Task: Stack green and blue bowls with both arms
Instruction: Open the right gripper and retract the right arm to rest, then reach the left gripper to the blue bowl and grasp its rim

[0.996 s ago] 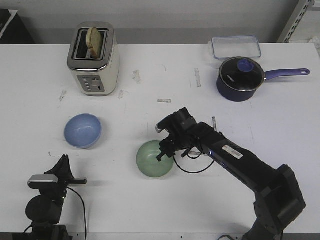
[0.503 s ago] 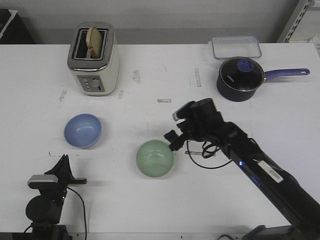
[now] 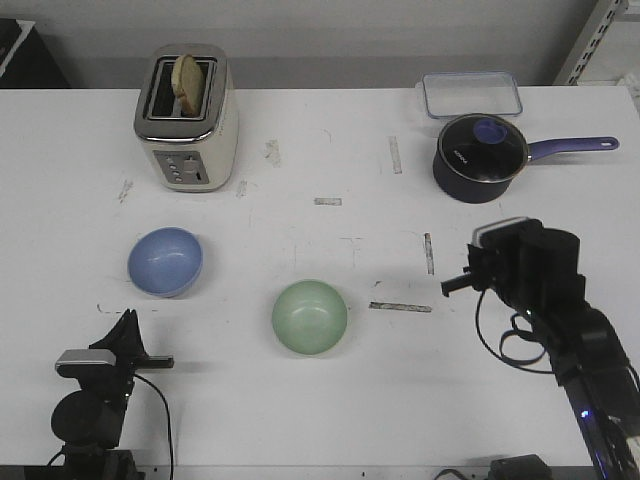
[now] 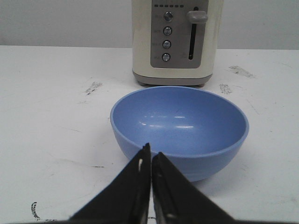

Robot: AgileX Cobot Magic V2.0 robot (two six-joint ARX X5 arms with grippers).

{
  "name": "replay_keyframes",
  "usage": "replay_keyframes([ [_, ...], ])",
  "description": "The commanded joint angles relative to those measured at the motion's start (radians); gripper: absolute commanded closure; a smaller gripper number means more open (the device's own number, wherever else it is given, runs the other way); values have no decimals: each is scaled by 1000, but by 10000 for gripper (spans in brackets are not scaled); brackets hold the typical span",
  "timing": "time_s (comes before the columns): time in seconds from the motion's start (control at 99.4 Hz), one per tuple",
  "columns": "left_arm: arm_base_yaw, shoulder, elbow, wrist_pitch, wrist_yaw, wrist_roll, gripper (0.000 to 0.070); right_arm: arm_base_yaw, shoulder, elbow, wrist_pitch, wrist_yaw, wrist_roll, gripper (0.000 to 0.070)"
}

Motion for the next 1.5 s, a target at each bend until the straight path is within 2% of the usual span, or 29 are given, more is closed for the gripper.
replay_keyframes([
  [0.0,2,-2,-21,11,0,-2,699,-37,-85,-93,31,6,0,700],
  [0.181,2,-2,-21,11,0,-4,699,-113,-317,-319,67,6,32,700],
  [0.322,2,-2,-21,12,0,-62,699,-125,-490,-432,76,10,35,700],
  [0.463,2,-2,-21,35,0,-67,699,-125,-628,-476,127,53,86,700],
  [0.644,2,2,43,129,-1,-64,699,-125,-684,-478,141,88,85,700],
  [0.815,2,80,271,148,-26,64,699,-125,-680,-481,141,87,85,700],
  [1.037,3,393,684,111,-64,217,677,-120,-670,-481,142,87,85,700],
  [1.208,18,643,940,-79,-140,222,527,-104,-669,-482,141,87,85,700],
  [1.349,47,805,1042,-231,-138,206,503,-98,-669,-482,141,87,85,700],
  [1.409,58,865,1059,-272,-138,170,369,-98,-669,-482,141,87,85,700],
  [1.49,76,941,1061,-308,-129,90,128,-98,-669,-482,141,87,85,700],
])
